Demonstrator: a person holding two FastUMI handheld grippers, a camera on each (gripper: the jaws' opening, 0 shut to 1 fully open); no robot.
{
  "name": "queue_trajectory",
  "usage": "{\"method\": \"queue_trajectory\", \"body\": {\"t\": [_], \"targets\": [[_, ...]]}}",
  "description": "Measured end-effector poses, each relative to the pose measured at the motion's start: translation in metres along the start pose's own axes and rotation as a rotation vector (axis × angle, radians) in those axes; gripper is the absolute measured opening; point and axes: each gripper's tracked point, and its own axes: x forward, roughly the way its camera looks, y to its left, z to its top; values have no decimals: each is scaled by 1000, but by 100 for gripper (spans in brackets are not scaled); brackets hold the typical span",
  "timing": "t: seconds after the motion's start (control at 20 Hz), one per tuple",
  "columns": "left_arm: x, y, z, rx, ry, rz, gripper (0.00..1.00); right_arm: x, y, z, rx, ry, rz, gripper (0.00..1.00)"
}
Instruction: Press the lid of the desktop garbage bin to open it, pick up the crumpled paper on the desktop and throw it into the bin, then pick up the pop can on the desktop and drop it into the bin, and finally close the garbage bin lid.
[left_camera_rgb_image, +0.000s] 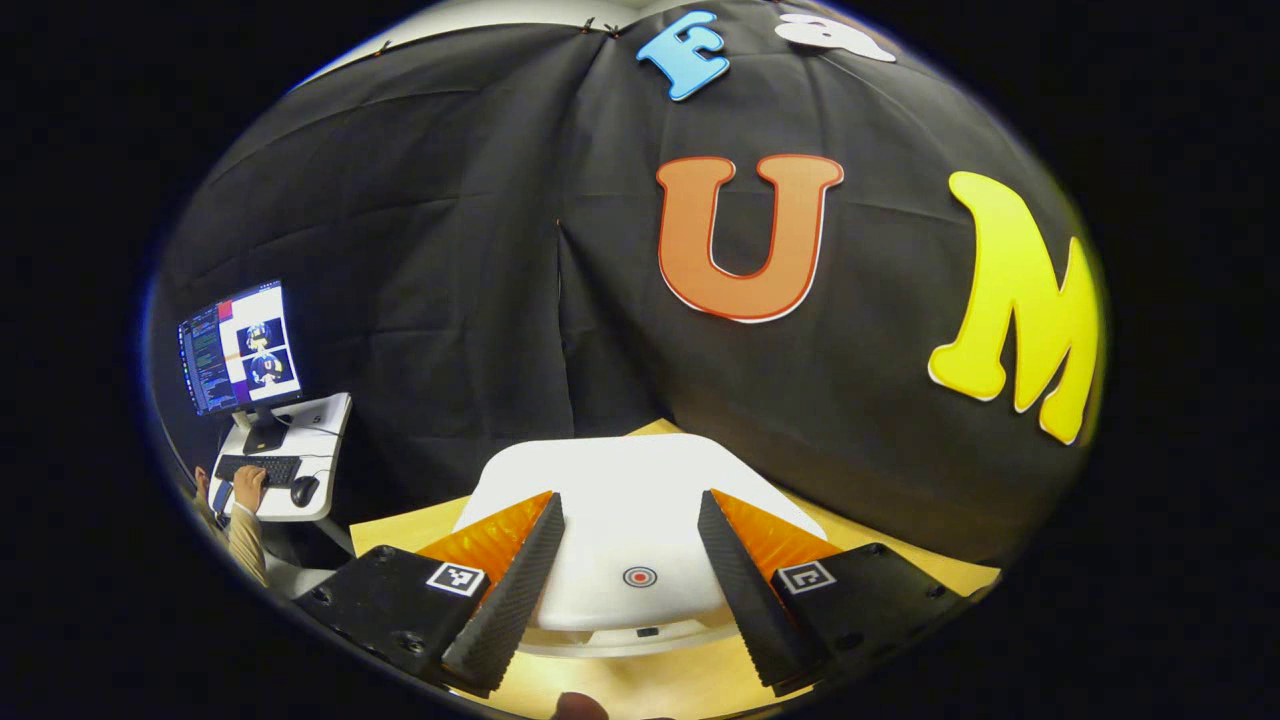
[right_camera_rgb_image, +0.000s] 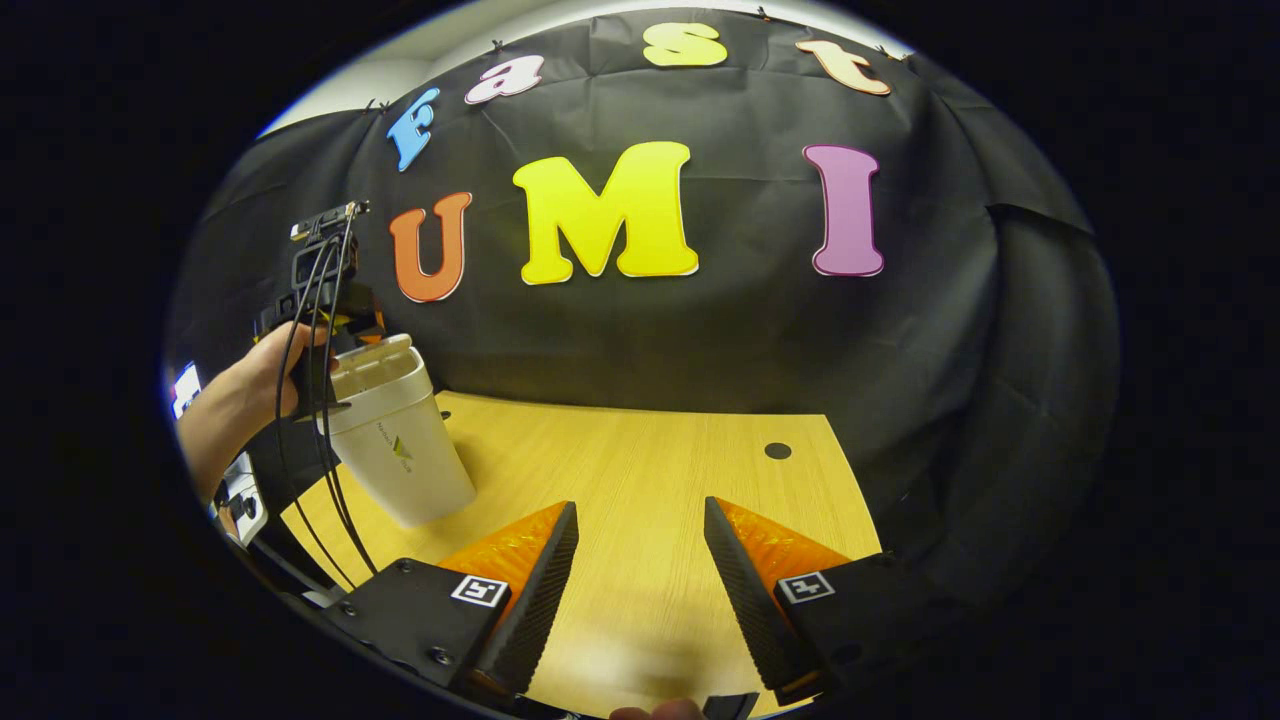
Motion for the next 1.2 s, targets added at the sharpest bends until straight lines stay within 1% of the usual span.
{"method": "queue_trajectory", "body": {"t": [0.1, 0.2, 0.25, 0.3, 0.35, 0.4, 0.45, 0.5, 0.55, 0.65, 0.8, 0.95, 1.0, 1.05, 1.1, 1.2], "targets": [[4, 0, -14, 20, 8, -3, 90, -1, 1, 0, -2, 1, -3, 82], [3, -1, -27, 14, 27, -16, 90, -3, 3, 4, 9, -8, -6, 83], [1, -2, -21, 33, -4, -23, 91, -3, 4, 5, 15, -13, -4, 82], [5, -1, -25, 39, 11, -25, 91, -4, 6, 7, 20, -17, -4, 82], [3, -1, -26, 29, -14, -30, 90, -4, 7, 7, 22, -21, -1, 82], [7, -2, -27, 13, -44, -31, 91, -4, 10, 8, 21, -23, 2, 82], [7, 0, -26, 38, -71, -30, 90, -4, 10, 8, 17, -23, 1, 83], [10, 3, -23, 44, -111, -32, 91, -4, 9, 7, 21, -25, -4, 80], [10, 2, -28, 34, -114, -43, 90, -4, 10, 6, 34, -25, -7, 82], [9, 0, -32, 9, -124, -78, 90, -5, 9, -1, 48, -14, -12, 82], [5, -1, -29, 17, -162, -108, 89, -5, 7, -8, 58, 4, -21, 82], [3, -2, -23, 80, -190, -103, 87, -2, 5, -1, 54, -14, -30, 83], [2, -2, -23, 85, -190, -104, 96, -2, 6, 3, 48, -25, -34, 82], [2, -4, -23, 84, -191, -118, 88, -2, 6, 8, 45, -39, -39, 82], [1, -6, -23, 78, -190, -136, 88, -3, 6, 12, 44, -52, -44, 83], [-6, -11, -16, 53, -206, -185, 91, -4, 5, 19, 19, -82, -78, 83]]}}
